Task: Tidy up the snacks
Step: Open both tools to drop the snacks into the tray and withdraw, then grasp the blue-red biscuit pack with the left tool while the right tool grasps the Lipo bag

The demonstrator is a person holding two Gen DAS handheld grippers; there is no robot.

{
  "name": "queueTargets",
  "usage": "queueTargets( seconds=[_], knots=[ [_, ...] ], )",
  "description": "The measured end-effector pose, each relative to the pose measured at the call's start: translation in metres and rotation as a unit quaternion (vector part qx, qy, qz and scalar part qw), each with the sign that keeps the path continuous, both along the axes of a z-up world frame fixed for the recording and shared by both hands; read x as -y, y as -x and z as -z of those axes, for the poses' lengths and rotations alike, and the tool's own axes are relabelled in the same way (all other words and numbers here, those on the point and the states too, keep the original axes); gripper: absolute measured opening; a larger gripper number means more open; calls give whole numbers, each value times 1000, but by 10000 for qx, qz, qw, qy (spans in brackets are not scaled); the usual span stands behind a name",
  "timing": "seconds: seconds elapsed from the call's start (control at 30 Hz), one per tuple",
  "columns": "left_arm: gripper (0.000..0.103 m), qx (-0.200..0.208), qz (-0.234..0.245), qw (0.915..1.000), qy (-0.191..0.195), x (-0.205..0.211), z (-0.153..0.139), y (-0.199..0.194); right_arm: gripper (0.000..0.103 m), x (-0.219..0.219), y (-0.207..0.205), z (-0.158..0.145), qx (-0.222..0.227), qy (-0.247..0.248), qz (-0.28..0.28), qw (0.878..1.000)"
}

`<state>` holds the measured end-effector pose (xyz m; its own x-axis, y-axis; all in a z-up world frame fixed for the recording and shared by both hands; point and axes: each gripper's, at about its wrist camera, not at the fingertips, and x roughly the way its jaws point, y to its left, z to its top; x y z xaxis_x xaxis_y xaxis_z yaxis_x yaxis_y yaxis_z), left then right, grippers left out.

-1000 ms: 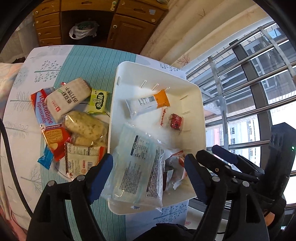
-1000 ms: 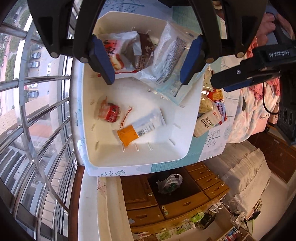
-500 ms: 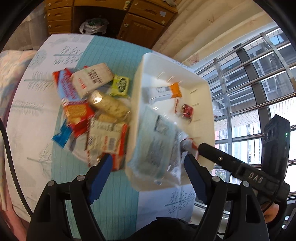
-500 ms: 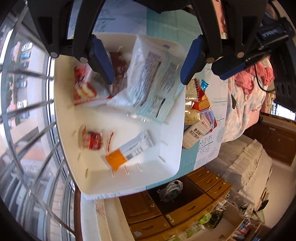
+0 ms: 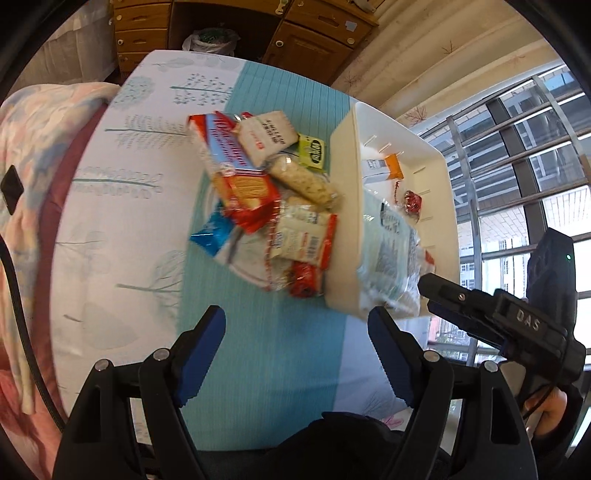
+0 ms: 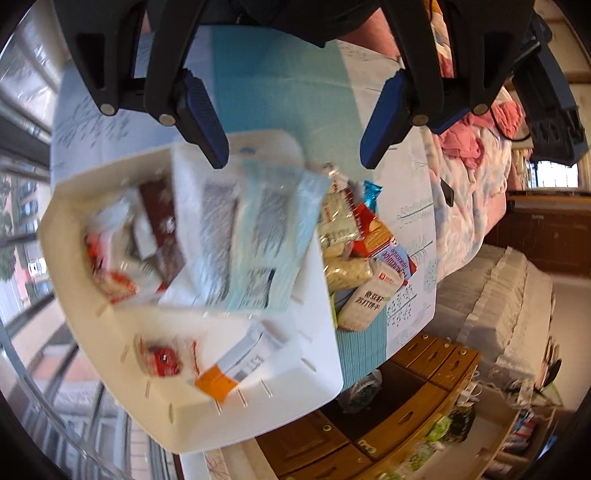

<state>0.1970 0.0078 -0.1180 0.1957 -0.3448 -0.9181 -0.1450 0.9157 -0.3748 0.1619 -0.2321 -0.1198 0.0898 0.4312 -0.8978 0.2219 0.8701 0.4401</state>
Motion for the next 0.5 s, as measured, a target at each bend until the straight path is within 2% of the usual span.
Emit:
queueTargets(
  seconds=[0.5],
  knots=[
    [81,423,271,9982,-314,-115,-33,32,74,-95,46,-2,24,7,555,9985]
  ],
)
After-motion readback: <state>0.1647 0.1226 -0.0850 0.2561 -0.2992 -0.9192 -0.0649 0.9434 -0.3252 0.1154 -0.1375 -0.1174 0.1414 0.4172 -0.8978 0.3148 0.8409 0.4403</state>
